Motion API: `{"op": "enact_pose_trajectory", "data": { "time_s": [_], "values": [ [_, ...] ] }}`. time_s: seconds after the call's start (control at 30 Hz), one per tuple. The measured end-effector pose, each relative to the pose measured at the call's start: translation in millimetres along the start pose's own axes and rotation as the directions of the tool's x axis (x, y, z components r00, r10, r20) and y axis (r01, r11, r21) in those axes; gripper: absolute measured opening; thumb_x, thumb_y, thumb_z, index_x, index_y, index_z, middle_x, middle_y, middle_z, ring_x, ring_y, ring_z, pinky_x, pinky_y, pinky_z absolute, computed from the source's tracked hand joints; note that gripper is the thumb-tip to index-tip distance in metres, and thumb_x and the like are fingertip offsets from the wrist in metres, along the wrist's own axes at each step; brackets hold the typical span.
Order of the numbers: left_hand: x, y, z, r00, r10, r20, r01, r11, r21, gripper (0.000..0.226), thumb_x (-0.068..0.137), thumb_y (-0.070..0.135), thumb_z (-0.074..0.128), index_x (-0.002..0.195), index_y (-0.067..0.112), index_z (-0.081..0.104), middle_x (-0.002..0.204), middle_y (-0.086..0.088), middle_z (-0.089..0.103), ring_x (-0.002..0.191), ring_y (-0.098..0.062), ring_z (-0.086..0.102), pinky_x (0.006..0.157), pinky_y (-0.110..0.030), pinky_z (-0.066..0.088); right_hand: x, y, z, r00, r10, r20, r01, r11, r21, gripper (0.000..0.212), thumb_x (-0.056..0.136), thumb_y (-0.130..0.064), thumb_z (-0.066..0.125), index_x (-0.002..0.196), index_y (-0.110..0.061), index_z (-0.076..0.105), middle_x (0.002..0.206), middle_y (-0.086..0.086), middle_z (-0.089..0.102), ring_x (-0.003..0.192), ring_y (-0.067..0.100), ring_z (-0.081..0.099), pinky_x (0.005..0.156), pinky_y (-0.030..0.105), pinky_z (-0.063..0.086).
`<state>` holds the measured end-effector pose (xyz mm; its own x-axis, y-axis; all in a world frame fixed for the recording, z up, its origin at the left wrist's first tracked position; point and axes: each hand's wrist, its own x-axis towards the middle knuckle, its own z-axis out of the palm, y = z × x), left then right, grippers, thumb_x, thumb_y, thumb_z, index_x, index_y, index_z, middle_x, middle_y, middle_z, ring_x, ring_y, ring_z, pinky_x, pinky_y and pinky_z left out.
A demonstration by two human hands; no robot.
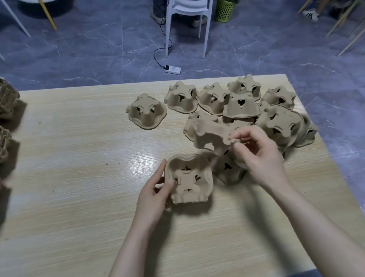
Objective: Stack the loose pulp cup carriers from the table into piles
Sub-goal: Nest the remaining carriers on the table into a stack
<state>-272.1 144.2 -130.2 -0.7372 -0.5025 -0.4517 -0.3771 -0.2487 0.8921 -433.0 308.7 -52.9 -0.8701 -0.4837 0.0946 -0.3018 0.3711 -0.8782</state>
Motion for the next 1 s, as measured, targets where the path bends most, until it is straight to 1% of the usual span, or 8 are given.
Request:
{"op": "enact_pose_trajectory", "data": {
  "time_s": [0.23, 0.33, 0.47, 0.63, 0.7, 0.77, 0.87, 1.0],
  "values": [
    [0.0, -0.4, -1.6, 1.000, -0.008, -0.007, 0.008, 1.000, -0.006, 0.044, 0.097, 0.029, 0.061, 0.135, 0.049, 0.050, 0.104, 0.004, 0.069, 0.065, -0.003, 0.059, 0.061, -0.024, 0.049, -59.4, 22.1, 22.4, 0.967, -0.178, 0.184, 0.185, 0.983, -0.022, 0.010, 0.087, -0.015, 0.058, 0.092, -0.017, 0.066, 0.110, -0.003, 0.058, 0.110, 0.011, 0.056, 0.092, 0.021, 0.044],
    [0.8, -0.7, -0.6, 1.000, -0.017, -0.001, 0.017, 1.000, -0.002, 0.045, 0.098, 0.029, 0.060, 0.139, 0.046, 0.050, 0.101, 0.001, 0.068, 0.063, -0.006, 0.058, 0.058, -0.026, 0.048, -69.0, 32.0, 27.8, 0.945, -0.234, 0.228, 0.258, 0.963, -0.082, 0.011, 0.087, -0.007, 0.062, 0.096, -0.011, 0.067, 0.114, -0.001, 0.056, 0.112, 0.005, 0.054, 0.091, 0.012, 0.042],
    [0.7, -4.1, 0.2, 1.000, 0.001, 0.024, -0.001, 1.000, 0.007, 0.049, 0.099, 0.018, 0.057, 0.141, 0.044, 0.050, 0.106, -0.004, 0.069, 0.059, -0.007, 0.056, 0.052, -0.022, 0.046, -75.1, 41.3, 29.8, 0.908, -0.288, 0.305, 0.343, 0.928, -0.146, 0.012, 0.089, -0.006, 0.062, 0.100, -0.009, 0.067, 0.120, 0.002, 0.056, 0.113, 0.009, 0.056, 0.090, 0.021, 0.046],
    [1.3, -5.9, 1.7, 1.000, 0.005, -0.006, -0.005, 1.000, -0.003, 0.036, 0.103, 0.027, 0.050, 0.136, 0.041, 0.055, 0.088, 0.028, 0.070, 0.076, -0.005, 0.062, 0.065, -0.025, 0.051, -77.6, 48.6, 24.4, 0.882, -0.276, 0.382, 0.399, 0.869, -0.293, 0.016, 0.086, -0.014, 0.059, 0.100, -0.016, 0.066, 0.128, -0.001, 0.054, 0.117, 0.015, 0.055, 0.087, 0.035, 0.048],
    [0.7, -6.4, 2.0, 1.000, 0.021, -0.008, -0.021, 1.000, -0.008, 0.034, 0.103, 0.032, 0.047, 0.135, 0.039, 0.057, 0.107, 0.029, 0.069, 0.084, 0.004, 0.064, 0.072, -0.021, 0.053, -79.2, 47.9, 21.9, 0.870, -0.265, 0.417, 0.414, 0.851, -0.324, 0.021, 0.085, -0.015, 0.062, 0.105, -0.020, 0.065, 0.133, -0.004, 0.051, 0.121, 0.013, 0.051, 0.090, 0.035, 0.045],
    [-0.4, -7.5, 2.2, 1.000, 0.024, 0.011, -0.023, 1.000, -0.021, 0.036, 0.099, 0.048, 0.051, 0.134, 0.044, 0.058, 0.124, 0.009, 0.069, 0.095, -0.009, 0.065, 0.081, -0.039, 0.054, -79.3, 45.0, 18.8, 0.869, -0.240, 0.434, 0.395, 0.864, -0.313, 0.030, 0.086, -0.017, 0.061, 0.115, -0.026, 0.063, 0.139, -0.007, 0.048, 0.121, 0.007, 0.050, 0.093, 0.030, 0.041],
    [-1.4, -9.5, 3.1, 1.000, 0.002, -0.004, -0.002, 1.000, -0.009, 0.053, 0.086, 0.058, 0.066, 0.136, 0.047, 0.054, 0.105, 0.001, 0.072, 0.080, -0.012, 0.064, 0.067, -0.036, 0.052, -69.4, 46.6, 7.8, 0.924, -0.205, 0.322, 0.302, 0.908, -0.289, 0.035, 0.088, -0.023, 0.056, 0.122, -0.024, 0.063, 0.140, -0.006, 0.048, 0.119, 0.004, 0.051, 0.101, 0.028, 0.039],
    [-4.6, -9.5, 6.3, 0.999, 0.025, -0.020, -0.024, 1.000, 0.014, 0.051, 0.094, 0.021, 0.065, 0.138, 0.042, 0.050, 0.081, 0.011, 0.073, 0.060, -0.003, 0.060, 0.057, -0.024, 0.051, -30.4, 56.4, -22.7, 0.996, -0.091, 0.022, 0.093, 0.932, -0.349, 0.035, 0.089, -0.012, 0.063, 0.124, -0.018, 0.061, 0.132, -0.001, 0.051, 0.113, 0.002, 0.049, 0.097, 0.035, 0.047]
  ]
}}
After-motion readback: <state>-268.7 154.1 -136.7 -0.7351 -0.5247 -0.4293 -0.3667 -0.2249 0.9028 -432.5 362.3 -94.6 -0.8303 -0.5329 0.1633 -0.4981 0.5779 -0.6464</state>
